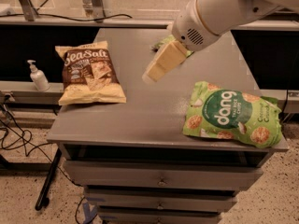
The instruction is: Move brown chip bag near green rice chip bag
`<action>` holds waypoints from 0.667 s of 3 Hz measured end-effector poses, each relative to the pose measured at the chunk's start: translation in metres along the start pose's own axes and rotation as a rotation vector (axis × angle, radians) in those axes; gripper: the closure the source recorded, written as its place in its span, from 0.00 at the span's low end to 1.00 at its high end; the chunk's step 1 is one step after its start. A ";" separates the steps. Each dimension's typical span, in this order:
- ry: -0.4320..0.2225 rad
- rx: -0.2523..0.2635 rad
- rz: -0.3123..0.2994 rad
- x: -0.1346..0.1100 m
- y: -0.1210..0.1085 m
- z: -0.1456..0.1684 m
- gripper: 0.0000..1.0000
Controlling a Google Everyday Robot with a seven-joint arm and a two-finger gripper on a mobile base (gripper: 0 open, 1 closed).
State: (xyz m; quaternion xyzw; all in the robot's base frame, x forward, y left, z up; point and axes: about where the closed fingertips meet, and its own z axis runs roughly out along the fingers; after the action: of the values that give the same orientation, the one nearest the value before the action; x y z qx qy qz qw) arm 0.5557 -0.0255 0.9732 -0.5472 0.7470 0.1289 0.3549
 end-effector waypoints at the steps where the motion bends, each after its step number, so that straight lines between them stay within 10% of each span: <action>1: -0.082 -0.012 0.046 -0.021 0.004 0.037 0.00; 2: -0.160 -0.039 0.108 -0.048 0.006 0.095 0.00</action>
Offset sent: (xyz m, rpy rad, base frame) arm 0.0727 0.1585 -0.0691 0.3169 0.0801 -0.0353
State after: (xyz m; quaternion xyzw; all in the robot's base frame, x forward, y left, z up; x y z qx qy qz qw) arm 0.5942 0.0673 0.9362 -0.5011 0.7420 0.2056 0.3950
